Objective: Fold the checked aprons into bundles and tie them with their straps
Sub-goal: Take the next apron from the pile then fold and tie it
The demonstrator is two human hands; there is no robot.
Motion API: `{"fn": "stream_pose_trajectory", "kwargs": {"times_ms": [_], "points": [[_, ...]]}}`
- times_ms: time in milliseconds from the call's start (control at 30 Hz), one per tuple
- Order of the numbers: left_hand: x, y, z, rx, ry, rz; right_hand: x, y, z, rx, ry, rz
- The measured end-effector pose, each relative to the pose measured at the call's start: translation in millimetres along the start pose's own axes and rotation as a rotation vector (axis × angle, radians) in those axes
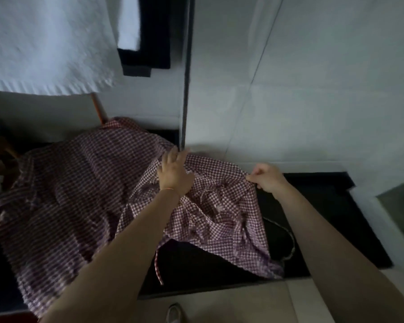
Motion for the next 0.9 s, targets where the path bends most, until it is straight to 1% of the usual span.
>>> {"fn": "stream_pose_trajectory", "kwargs": {"times_ms": [33,100,133,200,267,333,400,467,500,567,600,667,700,733,800,867,900], "points": [[-9,-1,15,-0.072,-0.026,-0.016,7,2,-2,0.042,0.003,0.036],[-28,-1,46,-0.220,-0.104,-0.083,13,9,-9,0.114,0.031,0.017],[-35,-3,58,-0.266,-0.142,-0.109,15,13,-13,0.143,0.043,-0.002],[-43,-7,76,-0.283,-0.203,-0.110,29,20,-17,0.177,0.061,0.022],[-41,-8,86,-0.258,-0.218,-0.089,50,24,-16,0.190,0.060,0.114],[-39,-4,97,-0.258,-0.086,-0.092,78,28,-9,0.174,0.040,0.261],[-34,-1,110,-0.255,0.044,-0.122,104,31,4,0.112,-0.095,0.417],[-27,1,129,-0.278,0.040,-0.120,132,35,18,0.047,-0.313,0.536],[-24,2,140,-0.287,0.010,-0.123,146,37,23,0.036,-0.366,0.566],[-18,3,155,-0.282,0.000,-0.112,167,41,23,0.065,-0.320,0.541],[-14,5,170,-0.282,0.047,-0.086,183,45,22,0.098,-0.266,0.499],[-1,8,194,-0.303,0.163,0.007,202,50,20,0.153,-0.111,0.399],[5,11,214,-0.341,0.205,0.064,218,54,21,0.185,-0.037,0.398],[11,14,231,-0.381,0.234,0.109,230,56,22,0.217,0.010,0.426],[16,24,272,-0.488,0.240,0.165,269,62,24,0.281,0.030,0.554],[5,27,294,-0.540,0.096,0.147,304,67,23,0.326,0.005,0.690],[-6,27,299,-0.515,-0.019,0.122,321,69,21,0.353,0.006,0.737]]}}
Point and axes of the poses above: each hand's wrist, its own y-axis away from the middle knuckle, its own x-axis out of the back of the hand, z = x × y, the point moved 7 cm from there along -y, towards the middle knuckle, and after that the axes turned 4 degrees about z, right-handed, at the moved point
